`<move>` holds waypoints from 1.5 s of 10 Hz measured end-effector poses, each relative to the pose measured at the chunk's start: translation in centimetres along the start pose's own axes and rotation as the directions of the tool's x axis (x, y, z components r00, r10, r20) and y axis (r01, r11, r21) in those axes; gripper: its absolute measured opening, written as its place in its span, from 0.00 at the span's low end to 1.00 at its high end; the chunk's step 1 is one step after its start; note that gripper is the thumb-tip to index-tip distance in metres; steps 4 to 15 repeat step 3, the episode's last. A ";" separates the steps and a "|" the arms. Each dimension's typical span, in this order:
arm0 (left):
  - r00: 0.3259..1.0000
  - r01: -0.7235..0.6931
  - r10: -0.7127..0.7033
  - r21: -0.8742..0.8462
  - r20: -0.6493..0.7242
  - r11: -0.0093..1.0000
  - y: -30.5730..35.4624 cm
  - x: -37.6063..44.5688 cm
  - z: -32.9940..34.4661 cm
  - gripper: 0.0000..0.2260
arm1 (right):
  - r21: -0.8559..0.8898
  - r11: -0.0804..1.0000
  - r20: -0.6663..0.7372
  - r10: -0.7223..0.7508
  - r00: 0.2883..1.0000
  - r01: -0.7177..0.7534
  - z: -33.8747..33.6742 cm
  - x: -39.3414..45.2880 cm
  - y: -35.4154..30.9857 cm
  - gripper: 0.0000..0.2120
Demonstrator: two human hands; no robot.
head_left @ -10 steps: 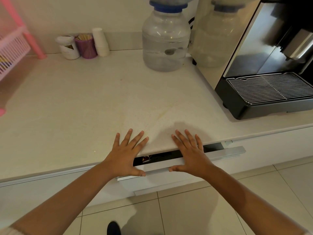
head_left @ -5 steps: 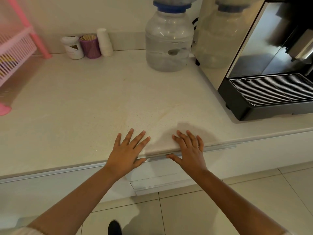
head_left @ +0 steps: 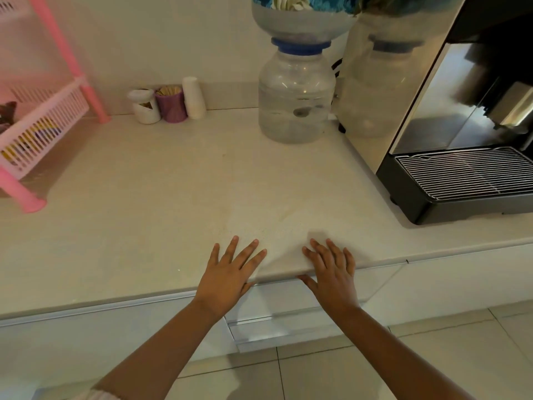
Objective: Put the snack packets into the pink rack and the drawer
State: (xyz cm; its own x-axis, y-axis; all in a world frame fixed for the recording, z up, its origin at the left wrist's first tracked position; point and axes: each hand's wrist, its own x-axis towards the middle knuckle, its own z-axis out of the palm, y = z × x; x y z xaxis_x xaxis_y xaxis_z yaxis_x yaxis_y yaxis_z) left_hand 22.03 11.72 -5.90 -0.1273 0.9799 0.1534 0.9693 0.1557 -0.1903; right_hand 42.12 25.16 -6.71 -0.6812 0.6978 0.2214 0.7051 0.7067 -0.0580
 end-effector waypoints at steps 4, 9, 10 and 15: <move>1.000 0.016 -0.017 -0.093 -0.005 0.996 -0.1 -0.2 -0.7 0.40 | -0.060 0.998 0.167 -0.020 0.986 0.031 -1.3 -0.6 -0.7 0.34; 1.000 0.016 -0.017 -0.093 -0.005 0.996 -0.1 -0.2 -0.7 0.40 | -0.060 0.998 0.167 -0.020 0.986 0.031 -1.3 -0.6 -0.7 0.34; 1.000 0.016 -0.017 -0.093 -0.005 0.996 -0.1 -0.2 -0.7 0.40 | -0.060 0.998 0.167 -0.020 0.986 0.031 -1.3 -0.6 -0.7 0.34; 1.000 0.016 -0.017 -0.093 -0.005 0.996 -0.1 -0.2 -0.7 0.40 | -0.060 0.998 0.167 -0.020 0.986 0.031 -1.3 -0.6 -0.7 0.34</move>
